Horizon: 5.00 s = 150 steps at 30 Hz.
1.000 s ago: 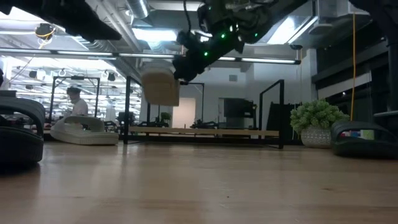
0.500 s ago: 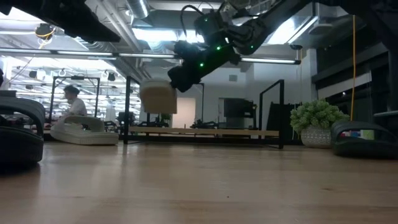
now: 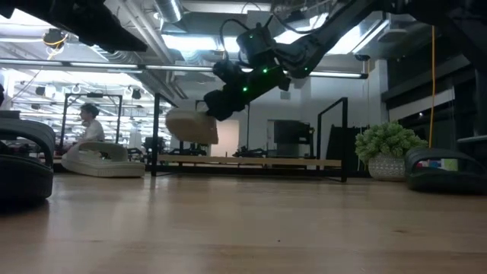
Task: Pick and place slides into the shelf
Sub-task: Put the right gray slide on the shelf
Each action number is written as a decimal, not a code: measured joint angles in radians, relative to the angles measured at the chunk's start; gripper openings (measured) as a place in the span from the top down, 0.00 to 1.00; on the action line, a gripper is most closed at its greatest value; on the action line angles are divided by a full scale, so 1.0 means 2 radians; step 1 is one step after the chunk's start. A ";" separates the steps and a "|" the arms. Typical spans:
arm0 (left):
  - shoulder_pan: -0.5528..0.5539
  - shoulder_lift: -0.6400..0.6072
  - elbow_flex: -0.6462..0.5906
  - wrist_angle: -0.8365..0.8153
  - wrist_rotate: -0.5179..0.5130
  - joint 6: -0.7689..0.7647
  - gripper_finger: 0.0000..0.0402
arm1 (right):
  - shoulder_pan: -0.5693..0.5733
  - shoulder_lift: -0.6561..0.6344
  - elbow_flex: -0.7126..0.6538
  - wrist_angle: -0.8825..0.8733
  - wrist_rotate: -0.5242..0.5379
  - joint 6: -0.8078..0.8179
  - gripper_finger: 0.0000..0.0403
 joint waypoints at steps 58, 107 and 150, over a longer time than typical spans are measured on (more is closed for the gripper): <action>0.000 0.000 0.000 -0.019 0.000 0.000 1.00 | -0.002 0.057 0.124 -0.097 0.030 0.028 1.00; 0.000 0.000 0.000 -0.019 0.004 -0.001 1.00 | -0.018 0.070 0.119 -0.087 -0.001 0.022 0.99; -0.001 0.000 0.000 -0.021 0.004 -0.001 1.00 | -0.014 0.089 0.120 -0.069 -0.018 0.012 0.77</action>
